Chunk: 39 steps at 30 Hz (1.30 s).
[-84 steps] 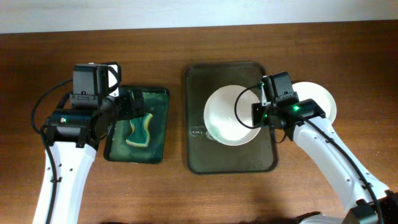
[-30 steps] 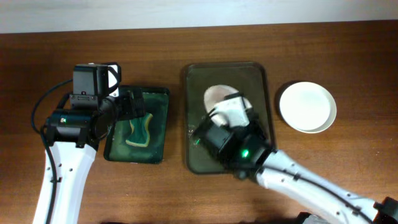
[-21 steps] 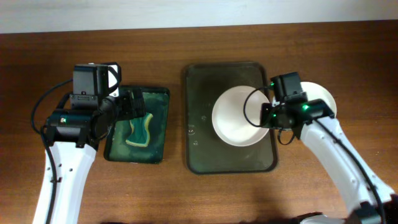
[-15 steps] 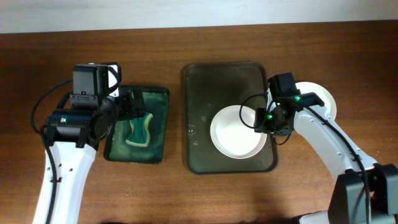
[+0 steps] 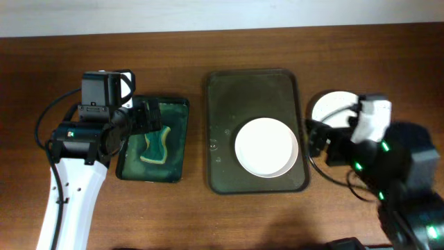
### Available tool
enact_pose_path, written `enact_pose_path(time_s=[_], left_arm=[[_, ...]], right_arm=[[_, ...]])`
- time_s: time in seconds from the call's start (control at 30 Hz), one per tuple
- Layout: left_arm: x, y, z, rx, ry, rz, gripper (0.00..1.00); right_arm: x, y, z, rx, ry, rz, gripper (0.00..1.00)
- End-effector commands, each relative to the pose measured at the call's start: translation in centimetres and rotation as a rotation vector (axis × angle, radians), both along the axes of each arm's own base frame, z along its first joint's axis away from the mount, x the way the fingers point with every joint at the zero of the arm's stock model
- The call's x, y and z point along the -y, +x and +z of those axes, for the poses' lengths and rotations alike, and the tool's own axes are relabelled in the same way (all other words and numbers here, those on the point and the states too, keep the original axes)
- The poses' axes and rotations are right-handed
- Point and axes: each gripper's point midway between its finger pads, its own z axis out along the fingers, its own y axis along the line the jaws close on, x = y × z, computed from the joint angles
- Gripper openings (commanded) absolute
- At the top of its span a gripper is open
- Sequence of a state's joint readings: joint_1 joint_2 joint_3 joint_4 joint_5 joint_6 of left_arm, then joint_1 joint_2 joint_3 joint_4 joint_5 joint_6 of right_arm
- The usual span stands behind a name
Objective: Clean dirty plates on tray and stack at the side
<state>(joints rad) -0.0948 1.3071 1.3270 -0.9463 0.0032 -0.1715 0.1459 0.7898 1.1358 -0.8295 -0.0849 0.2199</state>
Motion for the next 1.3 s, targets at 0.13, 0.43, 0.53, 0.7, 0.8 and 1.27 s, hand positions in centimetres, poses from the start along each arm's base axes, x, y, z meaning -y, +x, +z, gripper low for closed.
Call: enact_pose_path(time_s=[0.13, 0.43, 0.53, 0.7, 0.8, 1.27], left_arm=[[0.2, 0.1, 0.7, 0.019, -0.003, -0.013, 0.99], [0.2, 0.1, 0.7, 0.019, -0.003, -0.014, 1.00], [0.2, 0.1, 0.7, 0.019, -0.003, -0.014, 0.99], [0.2, 0.1, 0.7, 0.019, -0.003, -0.014, 0.99], [0.2, 0.1, 0.7, 0.019, -0.002, -0.014, 1.00], [-1.4, -3.7, 0.9, 0.110, 0.044, 0.032, 1.00]], right_arm=[[5.9, -1.2, -6.7, 0.283, -0.094, -0.249, 0.98], [6.0, -1.8, -13.8, 0.448, -0.059, -0.265, 0.98], [6.0, -1.0, -14.9, 0.501, -0.051, -0.267, 0.98], [6.0, -1.1, -17.0, 0.414, -0.064, -0.263, 0.98], [6.0, -1.0, -17.1, 0.413, -0.065, -0.263, 0.98], [6.0, -1.0, -17.0, 0.413, -0.065, -0.263, 0.98]])
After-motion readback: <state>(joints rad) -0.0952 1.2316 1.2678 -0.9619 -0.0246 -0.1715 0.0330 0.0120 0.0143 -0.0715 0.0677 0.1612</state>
